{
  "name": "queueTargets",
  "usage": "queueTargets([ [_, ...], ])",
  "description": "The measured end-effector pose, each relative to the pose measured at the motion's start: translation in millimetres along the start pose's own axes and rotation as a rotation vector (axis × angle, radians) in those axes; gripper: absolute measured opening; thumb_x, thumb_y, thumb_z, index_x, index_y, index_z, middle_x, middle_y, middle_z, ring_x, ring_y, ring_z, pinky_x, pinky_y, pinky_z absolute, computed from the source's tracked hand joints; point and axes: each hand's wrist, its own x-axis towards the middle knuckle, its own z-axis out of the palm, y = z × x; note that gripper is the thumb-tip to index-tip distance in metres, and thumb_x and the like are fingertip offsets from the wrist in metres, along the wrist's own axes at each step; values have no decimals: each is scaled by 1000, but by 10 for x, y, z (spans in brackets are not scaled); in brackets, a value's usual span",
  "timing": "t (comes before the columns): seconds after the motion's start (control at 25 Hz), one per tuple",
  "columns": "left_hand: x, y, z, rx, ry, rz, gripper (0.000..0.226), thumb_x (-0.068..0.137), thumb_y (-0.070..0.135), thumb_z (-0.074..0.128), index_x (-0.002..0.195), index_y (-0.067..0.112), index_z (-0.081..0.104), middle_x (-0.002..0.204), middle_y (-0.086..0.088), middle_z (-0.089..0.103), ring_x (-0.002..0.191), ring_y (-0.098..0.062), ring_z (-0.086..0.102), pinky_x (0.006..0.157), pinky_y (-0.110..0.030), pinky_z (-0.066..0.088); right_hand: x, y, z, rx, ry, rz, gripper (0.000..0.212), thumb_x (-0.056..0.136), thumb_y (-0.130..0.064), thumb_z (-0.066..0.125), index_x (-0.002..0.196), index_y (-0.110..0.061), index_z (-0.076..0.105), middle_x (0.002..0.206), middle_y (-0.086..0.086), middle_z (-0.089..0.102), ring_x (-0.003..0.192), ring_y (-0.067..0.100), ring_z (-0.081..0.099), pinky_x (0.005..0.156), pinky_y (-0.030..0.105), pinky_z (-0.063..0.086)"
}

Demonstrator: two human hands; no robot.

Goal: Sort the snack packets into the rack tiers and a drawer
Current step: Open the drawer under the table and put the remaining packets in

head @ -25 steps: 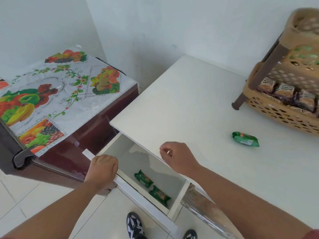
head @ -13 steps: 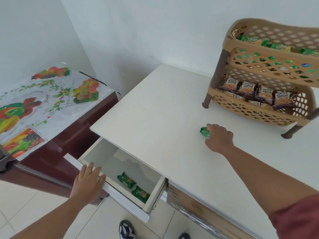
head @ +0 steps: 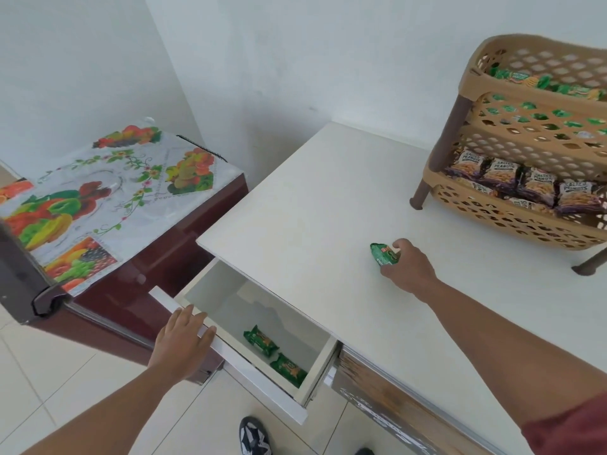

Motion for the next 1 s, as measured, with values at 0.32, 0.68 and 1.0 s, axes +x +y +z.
queueTargets([
  [0.32,388,-585,-256,15,81,207,50,97,50,30,128,23,58,140,2,57,139,-23,44,106,-47,43,-669,-1427,1577,61,-530,-462,45,82,-36,70,125,-27,61,111,-6,60,92,15,62,70,30,50],
  [0.68,755,-1061,-146,-11,272,634,30,102,48,50,110,24,66,114,6,70,112,-24,61,98,-41,47,-262,-1524,3278,-244,-513,-237,36,90,-25,64,124,-16,59,121,9,59,102,26,61,85,35,53],
  [1.0,756,-1088,-24,-166,326,660,30,99,45,61,111,19,69,116,0,70,123,-26,59,107,-42,44,17,-1665,4033,-325,-551,-299,36,86,-22,66,120,-14,64,118,13,65,106,33,62,85,34,52],
])
